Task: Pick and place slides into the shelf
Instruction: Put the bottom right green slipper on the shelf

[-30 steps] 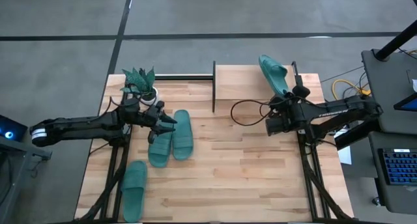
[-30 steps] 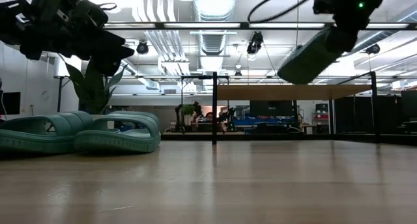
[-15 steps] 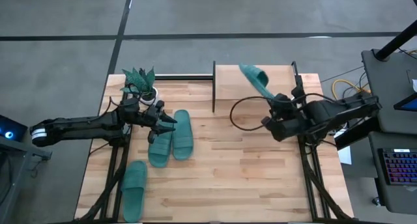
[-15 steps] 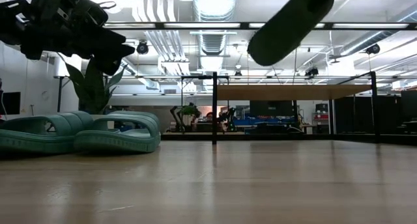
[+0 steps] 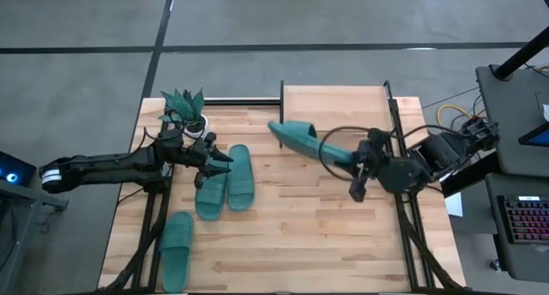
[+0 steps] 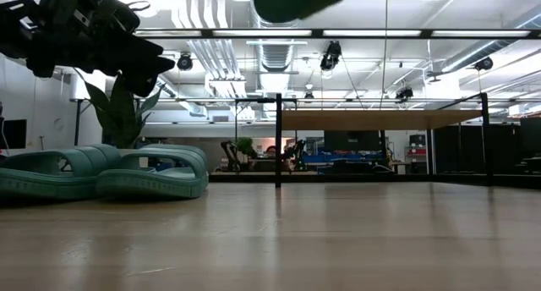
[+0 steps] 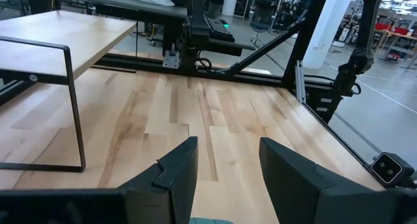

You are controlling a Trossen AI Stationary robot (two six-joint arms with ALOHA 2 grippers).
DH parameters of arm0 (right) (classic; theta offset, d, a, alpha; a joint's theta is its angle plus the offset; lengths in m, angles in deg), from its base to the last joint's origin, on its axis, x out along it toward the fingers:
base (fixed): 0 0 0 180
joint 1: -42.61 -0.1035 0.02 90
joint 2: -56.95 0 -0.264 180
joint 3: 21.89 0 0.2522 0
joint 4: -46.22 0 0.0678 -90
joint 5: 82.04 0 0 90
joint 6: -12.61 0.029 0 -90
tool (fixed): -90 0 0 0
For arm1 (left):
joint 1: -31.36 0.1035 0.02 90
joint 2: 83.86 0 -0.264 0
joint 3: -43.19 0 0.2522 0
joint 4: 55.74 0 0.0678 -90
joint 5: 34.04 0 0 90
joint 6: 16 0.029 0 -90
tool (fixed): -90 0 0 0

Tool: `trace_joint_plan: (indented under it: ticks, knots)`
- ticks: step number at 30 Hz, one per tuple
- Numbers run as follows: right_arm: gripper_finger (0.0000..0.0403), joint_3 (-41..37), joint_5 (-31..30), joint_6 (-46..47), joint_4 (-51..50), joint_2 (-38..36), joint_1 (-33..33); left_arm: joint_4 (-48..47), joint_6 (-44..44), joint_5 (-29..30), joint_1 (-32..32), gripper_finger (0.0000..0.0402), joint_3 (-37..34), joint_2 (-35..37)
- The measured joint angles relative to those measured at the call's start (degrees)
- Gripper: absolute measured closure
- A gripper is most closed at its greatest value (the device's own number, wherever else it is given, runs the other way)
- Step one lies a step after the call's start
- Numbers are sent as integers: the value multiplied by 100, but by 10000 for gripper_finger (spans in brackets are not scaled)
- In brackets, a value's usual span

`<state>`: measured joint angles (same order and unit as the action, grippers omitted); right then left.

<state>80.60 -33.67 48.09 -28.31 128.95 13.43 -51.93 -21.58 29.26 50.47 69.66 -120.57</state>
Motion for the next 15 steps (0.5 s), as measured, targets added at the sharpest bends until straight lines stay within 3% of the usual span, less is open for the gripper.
trace_joint_plan:
  ticks: [9, 12, 15]
  knots:
    - [344, 1942, -407, -1015, -218, 1236, -853, 2, 0, 0, 0, 253, 0, 0]
    - [344, 2408, -1011, -2556, 384, 1689, -1185, 51, 0, 0, 1, 253, 0, 0]
    - [344, 2593, -908, -4284, 1319, 2115, -1355, 149, 4, 0, 0, 253, 0, -12]
